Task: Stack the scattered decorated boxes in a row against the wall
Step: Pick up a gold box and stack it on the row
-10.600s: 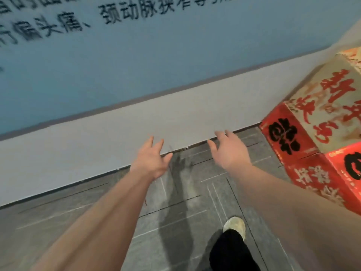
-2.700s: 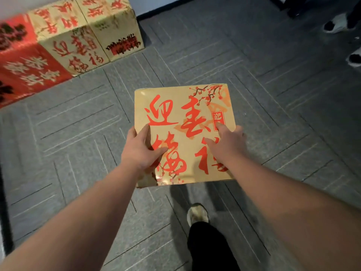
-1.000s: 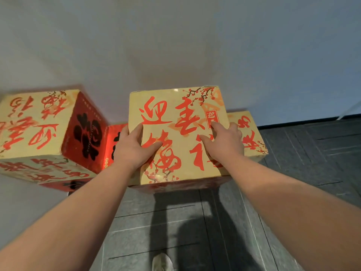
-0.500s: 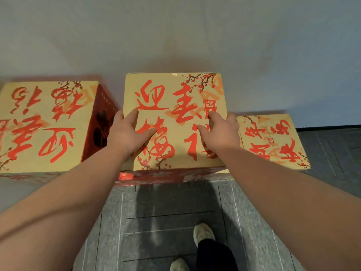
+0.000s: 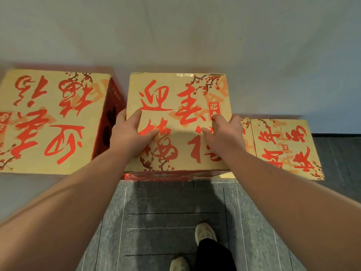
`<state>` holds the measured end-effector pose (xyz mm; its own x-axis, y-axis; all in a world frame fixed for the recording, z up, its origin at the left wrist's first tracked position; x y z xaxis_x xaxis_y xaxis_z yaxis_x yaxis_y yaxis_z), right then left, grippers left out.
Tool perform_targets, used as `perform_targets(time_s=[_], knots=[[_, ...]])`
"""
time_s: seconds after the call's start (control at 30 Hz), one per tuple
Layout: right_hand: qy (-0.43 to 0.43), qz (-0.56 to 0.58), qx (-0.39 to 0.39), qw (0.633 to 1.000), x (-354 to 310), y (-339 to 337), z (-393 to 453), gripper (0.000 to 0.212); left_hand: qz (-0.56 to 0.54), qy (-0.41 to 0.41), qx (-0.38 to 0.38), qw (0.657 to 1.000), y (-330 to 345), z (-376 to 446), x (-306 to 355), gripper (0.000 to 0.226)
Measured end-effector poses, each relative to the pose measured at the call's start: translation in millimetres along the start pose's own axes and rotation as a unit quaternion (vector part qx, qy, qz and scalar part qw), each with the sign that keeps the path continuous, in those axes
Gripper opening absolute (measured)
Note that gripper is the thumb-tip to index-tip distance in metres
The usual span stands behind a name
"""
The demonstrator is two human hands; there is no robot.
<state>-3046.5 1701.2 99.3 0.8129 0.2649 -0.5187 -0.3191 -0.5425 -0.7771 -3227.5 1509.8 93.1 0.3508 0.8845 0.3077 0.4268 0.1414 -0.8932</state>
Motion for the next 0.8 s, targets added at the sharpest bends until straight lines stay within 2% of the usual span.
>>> perform_targets(time_s=[0.43,0.67,0.8], knots=[[-0.054,-0.017,0.008,0.998,-25,18,-5,0.055,0.032,-0.016,0.005,0.999,-15,3,-27,0.087],[-0.111,-0.025,0.041,0.993,-39,29,-12,0.054,0.063,-0.036,0.014,0.997,-24,-4,-40,0.083],[-0.094,-0.025,0.025,0.995,-39,35,-10,0.053,0.089,-0.04,0.009,0.995,-24,-4,-41,0.077]])
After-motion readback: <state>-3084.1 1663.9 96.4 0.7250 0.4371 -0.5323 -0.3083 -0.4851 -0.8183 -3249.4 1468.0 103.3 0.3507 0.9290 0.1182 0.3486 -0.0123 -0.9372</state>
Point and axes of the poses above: each hand's wrist, its own z-axis towards the middle knuckle, its own y-axis out of the palm, x = y × z, the point moved 7 cm from there along z, towards the middle knuckle, and after that the axes turned 10 degrees about z, right-handed, at the moved point
